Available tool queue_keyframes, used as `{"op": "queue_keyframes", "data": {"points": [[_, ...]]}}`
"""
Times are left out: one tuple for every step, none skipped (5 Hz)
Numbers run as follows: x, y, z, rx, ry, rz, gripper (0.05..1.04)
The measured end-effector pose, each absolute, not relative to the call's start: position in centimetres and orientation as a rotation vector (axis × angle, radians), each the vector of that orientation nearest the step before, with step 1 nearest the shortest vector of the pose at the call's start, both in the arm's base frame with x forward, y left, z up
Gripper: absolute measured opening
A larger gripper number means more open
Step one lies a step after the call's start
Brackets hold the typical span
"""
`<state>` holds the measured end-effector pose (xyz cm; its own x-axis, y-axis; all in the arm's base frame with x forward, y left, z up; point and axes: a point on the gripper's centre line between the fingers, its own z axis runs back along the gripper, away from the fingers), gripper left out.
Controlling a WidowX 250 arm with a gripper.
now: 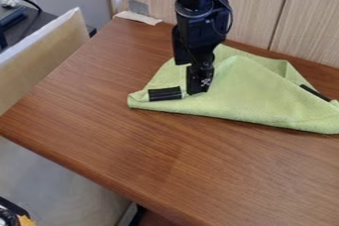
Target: Fold the cloth from bottom left to centre
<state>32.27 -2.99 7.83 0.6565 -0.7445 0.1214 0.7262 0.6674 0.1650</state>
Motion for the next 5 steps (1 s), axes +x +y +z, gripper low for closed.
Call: {"op": "queue_keyframes", "data": {"points": [[32.1, -2.9, 7.0, 0.097, -0.159, -0.828, 1.0], [31.8, -1.3, 6.5, 0.114, -0.132, -0.779, 1.0], [31.5, 1.0, 5.3, 0.111, -0.105, -0.691, 1.0], [31.0, 3.6, 4.8, 0.101, -0.098, -0.589, 1.0], [30.6, 5.2, 3.1, 0.083, -0.055, -0.547, 1.0]]}}
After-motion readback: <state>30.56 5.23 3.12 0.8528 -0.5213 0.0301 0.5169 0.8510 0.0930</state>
